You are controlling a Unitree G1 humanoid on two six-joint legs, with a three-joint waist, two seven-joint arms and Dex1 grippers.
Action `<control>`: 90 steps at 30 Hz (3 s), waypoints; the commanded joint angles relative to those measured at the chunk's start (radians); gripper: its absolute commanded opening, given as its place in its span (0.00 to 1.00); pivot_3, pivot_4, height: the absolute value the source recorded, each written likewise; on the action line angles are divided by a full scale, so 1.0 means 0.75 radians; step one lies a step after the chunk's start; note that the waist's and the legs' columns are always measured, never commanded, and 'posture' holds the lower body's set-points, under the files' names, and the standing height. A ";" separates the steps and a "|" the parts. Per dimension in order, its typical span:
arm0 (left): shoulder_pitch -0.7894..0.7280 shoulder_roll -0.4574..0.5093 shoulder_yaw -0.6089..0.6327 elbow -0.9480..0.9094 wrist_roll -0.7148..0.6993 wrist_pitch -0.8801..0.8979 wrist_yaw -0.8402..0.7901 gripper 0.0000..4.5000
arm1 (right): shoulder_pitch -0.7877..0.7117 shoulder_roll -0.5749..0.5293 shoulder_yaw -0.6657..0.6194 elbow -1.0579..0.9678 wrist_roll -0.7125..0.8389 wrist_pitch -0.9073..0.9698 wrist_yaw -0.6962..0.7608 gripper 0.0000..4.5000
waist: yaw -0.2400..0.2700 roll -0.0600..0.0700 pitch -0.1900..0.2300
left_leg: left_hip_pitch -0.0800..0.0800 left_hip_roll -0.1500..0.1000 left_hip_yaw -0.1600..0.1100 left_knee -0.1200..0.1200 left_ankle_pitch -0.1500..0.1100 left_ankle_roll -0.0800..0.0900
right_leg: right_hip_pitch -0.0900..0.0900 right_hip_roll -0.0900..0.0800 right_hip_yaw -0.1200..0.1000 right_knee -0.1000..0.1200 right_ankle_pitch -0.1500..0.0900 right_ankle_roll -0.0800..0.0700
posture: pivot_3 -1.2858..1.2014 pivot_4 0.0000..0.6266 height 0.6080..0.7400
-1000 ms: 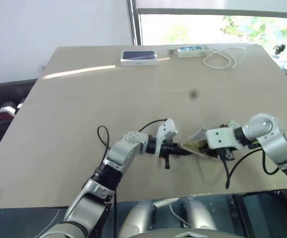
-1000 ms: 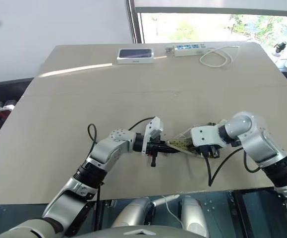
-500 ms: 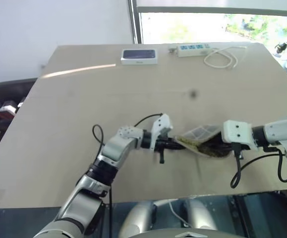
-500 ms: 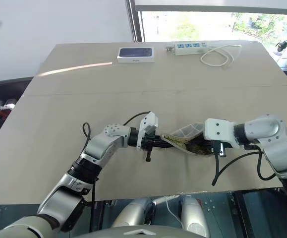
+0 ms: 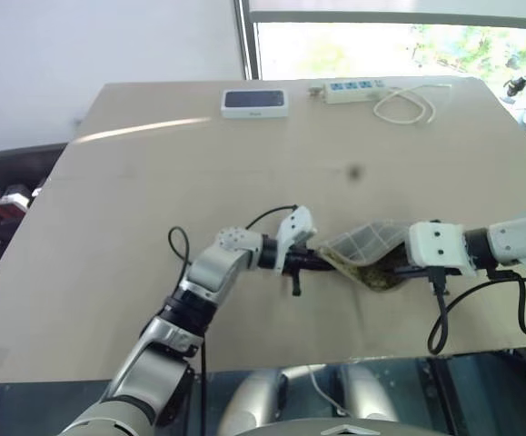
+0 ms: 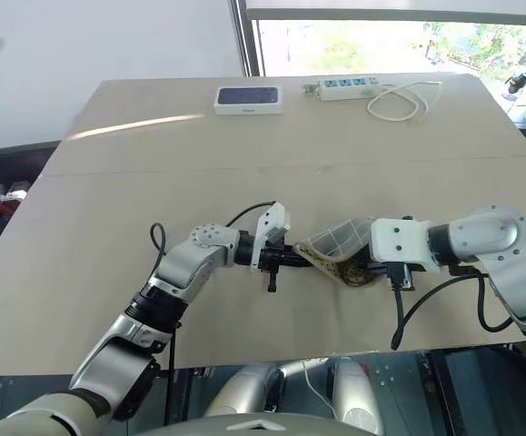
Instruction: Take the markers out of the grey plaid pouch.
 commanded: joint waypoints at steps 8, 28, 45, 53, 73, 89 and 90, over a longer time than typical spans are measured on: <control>-0.038 -0.046 0.044 0.007 -0.035 0.037 -0.003 0.00 | -0.103 0.097 0.117 0.151 -0.133 0.145 -0.154 0.53 | 0.001 0.000 0.000 | -0.001 0.000 0.000 0.000 0.000 0.000 | 0.000 0.000 0.000 0.000 0.000 0.000 | 0.52 0.24 1.00; -0.085 -0.107 0.054 0.008 -0.063 0.116 -0.027 0.00 | -0.330 0.216 0.408 0.559 -0.333 0.082 -0.042 0.81 | -0.003 0.000 0.000 | 0.002 0.000 0.001 0.001 0.000 0.000 | 0.001 0.000 0.000 0.001 0.000 0.000 | 0.52 0.24 1.00; -0.092 -0.128 0.076 0.038 -0.041 0.082 0.028 0.00 | -0.304 0.142 0.371 0.410 -0.357 0.062 0.041 0.13 | 0.003 -0.001 -0.001 | 0.002 -0.001 -0.001 0.001 0.000 0.000 | 0.002 0.000 -0.001 0.001 0.000 0.000 | 0.52 0.24 1.00; -0.122 -0.120 0.076 0.058 0.044 -0.067 0.100 0.00 | -0.273 0.140 0.237 0.124 -0.298 0.281 -0.034 0.13 | -0.001 -0.001 -0.001 | -0.002 -0.001 -0.001 0.001 0.000 0.000 | -0.002 0.000 -0.001 0.001 0.000 0.000 | 0.52 0.24 1.00; -0.101 -0.075 0.041 -0.026 0.127 -0.105 0.149 0.00 | -0.267 -0.050 0.171 -0.267 -0.338 0.492 -0.147 0.13 | 0.001 0.000 0.000 | -0.009 -0.001 -0.002 0.002 0.000 0.000 | -0.008 0.000 -0.002 0.000 0.000 0.000 | 0.52 0.24 1.00; -0.126 -0.154 0.036 -0.017 0.273 -0.143 0.407 0.00 | -0.285 -0.028 0.047 -0.405 -0.153 0.699 -0.139 0.13 | 0.002 0.000 0.000 | -0.010 -0.001 -0.002 0.002 0.000 0.000 | -0.009 0.000 -0.003 0.000 0.000 0.000 | 0.52 0.24 1.00; -0.134 -0.174 0.033 -0.032 0.275 -0.130 0.426 0.00 | -0.293 0.019 0.023 -0.446 -0.090 0.775 -0.139 0.13 | 0.002 0.000 0.000 | -0.011 -0.001 -0.002 0.002 0.000 0.000 | -0.009 0.000 -0.003 0.000 0.000 0.000 | 0.52 0.24 1.00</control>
